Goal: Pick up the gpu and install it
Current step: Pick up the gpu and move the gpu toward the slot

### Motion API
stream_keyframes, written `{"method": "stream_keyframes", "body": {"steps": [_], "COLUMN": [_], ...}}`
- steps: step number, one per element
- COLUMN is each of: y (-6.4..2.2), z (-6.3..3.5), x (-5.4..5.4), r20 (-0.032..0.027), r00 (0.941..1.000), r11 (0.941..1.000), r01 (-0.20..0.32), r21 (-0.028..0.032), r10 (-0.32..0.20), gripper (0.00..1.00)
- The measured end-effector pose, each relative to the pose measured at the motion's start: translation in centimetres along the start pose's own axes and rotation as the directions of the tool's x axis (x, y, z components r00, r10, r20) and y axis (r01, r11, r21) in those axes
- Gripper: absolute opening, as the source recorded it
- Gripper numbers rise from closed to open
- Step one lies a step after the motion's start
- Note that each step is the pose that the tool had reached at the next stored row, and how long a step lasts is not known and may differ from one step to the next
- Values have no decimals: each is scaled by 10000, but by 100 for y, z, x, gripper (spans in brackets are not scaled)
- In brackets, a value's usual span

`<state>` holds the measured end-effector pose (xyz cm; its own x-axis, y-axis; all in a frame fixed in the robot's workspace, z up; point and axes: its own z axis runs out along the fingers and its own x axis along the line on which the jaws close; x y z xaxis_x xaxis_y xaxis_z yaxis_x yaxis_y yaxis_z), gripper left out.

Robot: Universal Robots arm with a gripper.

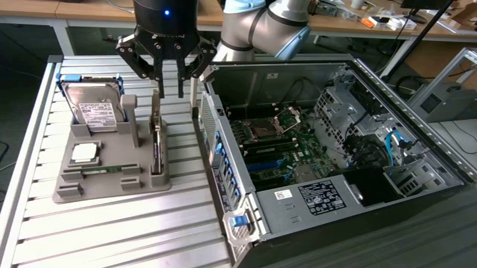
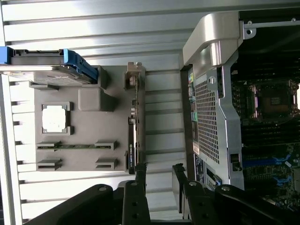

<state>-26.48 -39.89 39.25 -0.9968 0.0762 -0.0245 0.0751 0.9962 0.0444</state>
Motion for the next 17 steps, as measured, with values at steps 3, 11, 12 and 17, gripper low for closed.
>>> {"method": "stream_keyframes", "body": {"steps": [3,11,12,17], "y": [0,-5,-5,-10], "z": [0,36,49,118], "x": [0,37,41,55], "r20": [0,-1,-1,-1], "r00": [10000,10000,10000,10000], "r11": [10000,10000,10000,10000], "r01": [0,1,0,0], "r21": [0,-11,-12,-11], "r10": [0,-1,0,0], "gripper": [44,44,44,44]}}
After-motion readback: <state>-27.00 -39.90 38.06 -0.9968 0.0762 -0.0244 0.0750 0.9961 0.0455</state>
